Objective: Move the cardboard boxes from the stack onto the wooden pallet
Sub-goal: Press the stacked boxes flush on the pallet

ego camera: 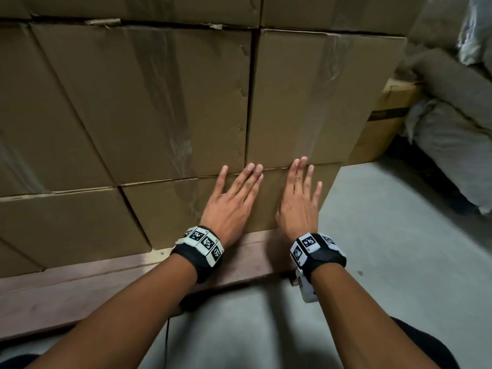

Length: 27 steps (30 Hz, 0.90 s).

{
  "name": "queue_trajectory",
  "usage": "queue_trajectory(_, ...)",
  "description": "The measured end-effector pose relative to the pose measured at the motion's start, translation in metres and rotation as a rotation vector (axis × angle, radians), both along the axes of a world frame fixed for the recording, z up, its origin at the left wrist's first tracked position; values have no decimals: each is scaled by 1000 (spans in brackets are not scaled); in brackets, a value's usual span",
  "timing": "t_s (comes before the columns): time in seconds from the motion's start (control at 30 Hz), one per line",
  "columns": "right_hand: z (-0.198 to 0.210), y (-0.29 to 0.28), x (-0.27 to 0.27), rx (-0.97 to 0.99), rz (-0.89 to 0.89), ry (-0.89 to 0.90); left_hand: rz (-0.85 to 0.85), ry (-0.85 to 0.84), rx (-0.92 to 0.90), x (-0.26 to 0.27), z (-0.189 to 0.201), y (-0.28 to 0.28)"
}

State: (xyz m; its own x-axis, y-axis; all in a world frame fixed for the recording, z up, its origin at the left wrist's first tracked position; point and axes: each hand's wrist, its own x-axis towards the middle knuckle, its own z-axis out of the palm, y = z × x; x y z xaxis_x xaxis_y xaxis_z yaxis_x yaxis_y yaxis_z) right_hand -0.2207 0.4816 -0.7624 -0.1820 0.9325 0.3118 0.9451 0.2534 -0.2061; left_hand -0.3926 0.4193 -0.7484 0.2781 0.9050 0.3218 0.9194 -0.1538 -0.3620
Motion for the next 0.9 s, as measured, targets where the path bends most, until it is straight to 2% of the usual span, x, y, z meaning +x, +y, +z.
queue_trajectory(0.43,-2,5,1,-21,82,52,121,64,-37,18,5,-5)
queue_trajectory(0.6,7,-6,8,100,155,122,143,51,-54,28,16,-13)
queue_trajectory(0.73,36,-6,16,249,303,66,129,54,8,22,52,-20)
queue_trajectory(0.9,120,9,11,446,394,83,195,-58,250,13,124,-13)
